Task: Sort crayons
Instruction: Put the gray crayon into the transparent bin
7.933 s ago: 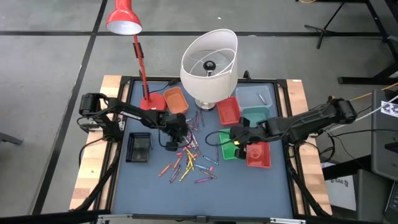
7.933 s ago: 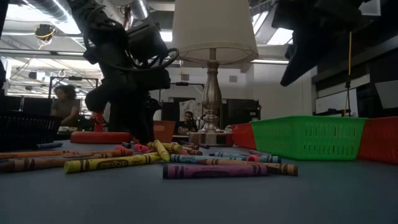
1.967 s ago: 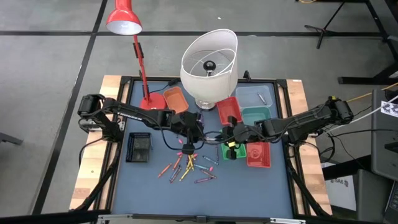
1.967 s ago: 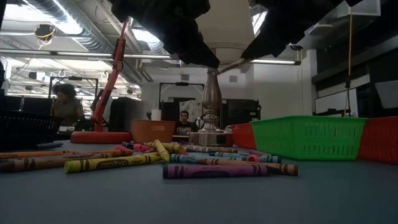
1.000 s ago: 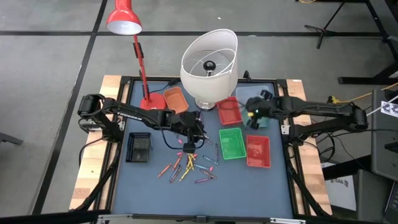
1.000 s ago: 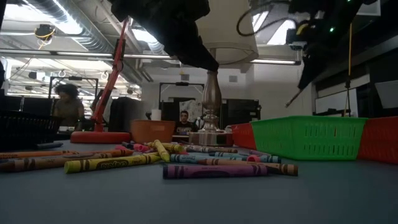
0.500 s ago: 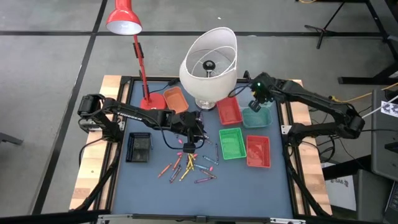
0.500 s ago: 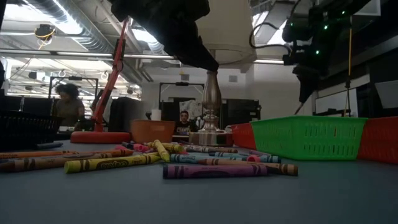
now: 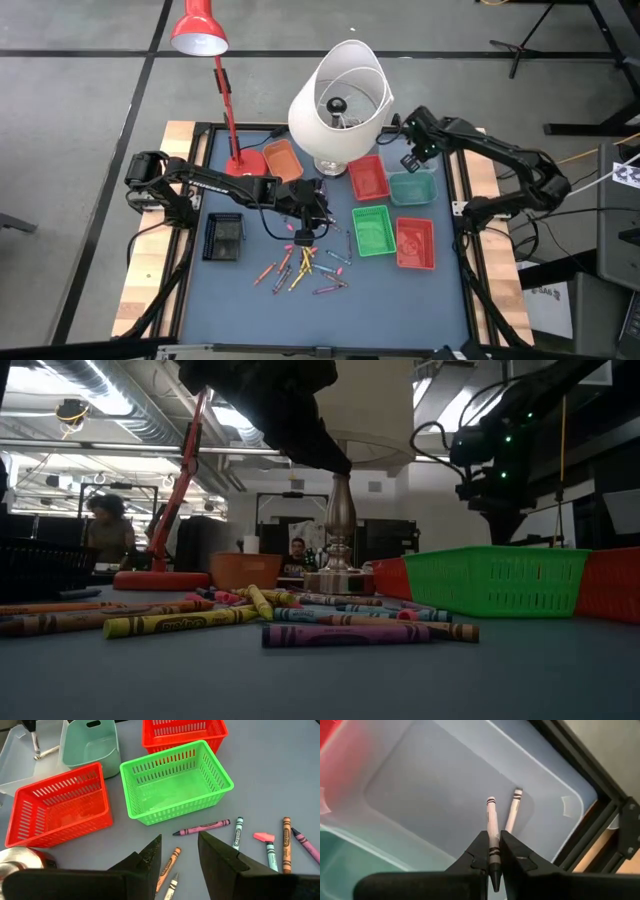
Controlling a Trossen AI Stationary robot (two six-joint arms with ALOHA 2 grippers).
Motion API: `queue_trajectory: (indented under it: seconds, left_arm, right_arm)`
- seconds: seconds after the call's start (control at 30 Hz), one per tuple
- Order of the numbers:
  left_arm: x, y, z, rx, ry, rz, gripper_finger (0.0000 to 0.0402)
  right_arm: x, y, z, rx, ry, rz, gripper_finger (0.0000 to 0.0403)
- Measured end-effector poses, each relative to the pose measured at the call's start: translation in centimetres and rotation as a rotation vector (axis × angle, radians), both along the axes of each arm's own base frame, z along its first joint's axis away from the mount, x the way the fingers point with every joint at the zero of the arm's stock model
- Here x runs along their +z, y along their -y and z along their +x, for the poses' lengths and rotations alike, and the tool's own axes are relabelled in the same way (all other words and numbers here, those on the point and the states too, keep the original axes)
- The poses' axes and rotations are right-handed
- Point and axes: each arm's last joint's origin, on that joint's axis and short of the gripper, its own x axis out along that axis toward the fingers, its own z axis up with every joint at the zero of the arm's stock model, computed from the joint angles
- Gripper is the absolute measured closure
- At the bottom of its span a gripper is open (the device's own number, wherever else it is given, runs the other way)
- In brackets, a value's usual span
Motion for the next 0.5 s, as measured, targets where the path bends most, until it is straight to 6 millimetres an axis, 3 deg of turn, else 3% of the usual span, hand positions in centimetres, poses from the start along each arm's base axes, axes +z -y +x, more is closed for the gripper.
queue_trajectory:
  seconds: [0.5]
  left_arm:
    - [-0.04,-0.17,-0.03,0.004,-0.005,0.005,0.0289]
  right_arm:
    - [-0.83,0.36,0.36,0.001,-0.02,0.022,0.0377]
